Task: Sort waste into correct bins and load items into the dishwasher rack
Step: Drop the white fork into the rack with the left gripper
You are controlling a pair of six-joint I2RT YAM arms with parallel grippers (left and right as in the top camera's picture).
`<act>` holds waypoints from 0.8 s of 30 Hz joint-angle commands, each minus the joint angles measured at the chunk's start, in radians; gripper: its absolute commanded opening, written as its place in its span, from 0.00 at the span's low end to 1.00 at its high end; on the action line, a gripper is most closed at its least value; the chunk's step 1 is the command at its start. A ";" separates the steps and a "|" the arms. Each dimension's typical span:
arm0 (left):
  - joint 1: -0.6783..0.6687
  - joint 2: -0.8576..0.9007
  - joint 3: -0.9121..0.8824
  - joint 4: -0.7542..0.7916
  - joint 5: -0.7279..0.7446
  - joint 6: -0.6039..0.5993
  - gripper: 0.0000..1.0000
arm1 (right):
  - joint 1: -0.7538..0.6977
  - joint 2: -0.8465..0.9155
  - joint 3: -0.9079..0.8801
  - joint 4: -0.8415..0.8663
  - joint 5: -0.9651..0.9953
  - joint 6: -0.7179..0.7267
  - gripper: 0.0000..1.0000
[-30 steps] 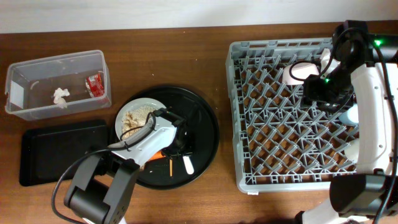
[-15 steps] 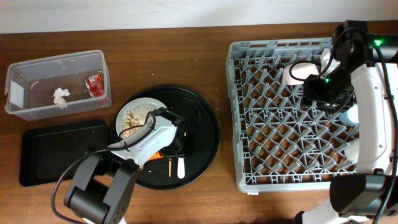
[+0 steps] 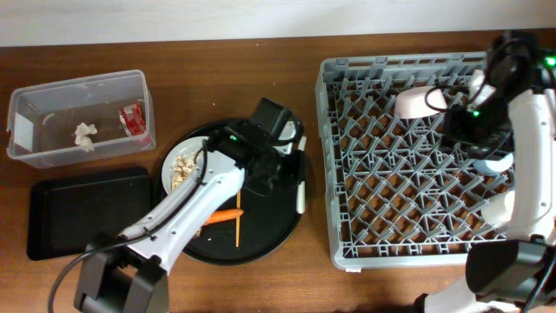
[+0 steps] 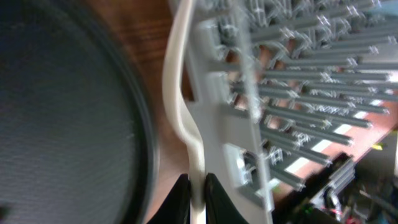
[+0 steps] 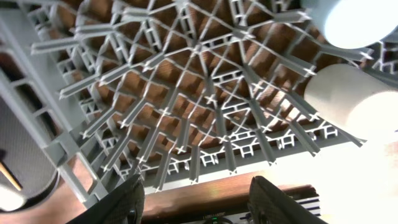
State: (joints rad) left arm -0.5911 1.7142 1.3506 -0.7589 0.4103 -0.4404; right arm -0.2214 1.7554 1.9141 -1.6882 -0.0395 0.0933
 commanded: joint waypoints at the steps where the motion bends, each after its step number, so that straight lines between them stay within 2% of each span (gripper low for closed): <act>1: -0.090 -0.026 0.019 0.099 0.049 -0.003 0.00 | -0.053 0.003 0.000 -0.003 -0.009 -0.008 0.57; 6: -0.204 -0.011 0.019 0.195 -0.062 -0.201 0.01 | -0.054 0.003 0.000 -0.003 -0.010 -0.007 0.57; 11: -0.238 0.077 0.019 0.247 -0.086 -0.245 0.01 | -0.054 0.003 0.000 -0.005 -0.017 -0.008 0.57; 14: -0.237 0.102 0.019 0.246 -0.156 -0.245 0.01 | -0.054 0.003 0.000 -0.007 -0.020 -0.008 0.57; 15: -0.237 0.103 0.019 0.246 -0.198 -0.245 0.13 | -0.054 0.003 0.000 -0.007 -0.027 -0.008 0.57; 16: -0.237 0.103 0.019 0.246 -0.201 -0.244 0.14 | -0.054 0.003 0.000 -0.007 -0.028 -0.008 0.57; 17: -0.237 0.103 0.019 0.246 -0.201 -0.244 0.24 | -0.054 0.003 0.000 -0.007 -0.028 -0.008 0.57; 19: -0.237 0.103 0.019 0.244 -0.201 -0.237 0.33 | -0.054 0.003 0.000 -0.007 -0.028 -0.008 0.57; 22: -0.214 0.091 0.019 0.207 -0.229 -0.183 0.33 | -0.054 0.003 0.000 -0.007 -0.028 -0.008 0.57; 24: -0.154 0.039 0.019 0.082 -0.347 -0.166 0.33 | -0.054 0.003 0.000 -0.006 -0.028 -0.008 0.57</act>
State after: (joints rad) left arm -0.8078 1.8103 1.3575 -0.5953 0.1928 -0.6498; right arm -0.2752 1.7554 1.9141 -1.6928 -0.0536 0.0933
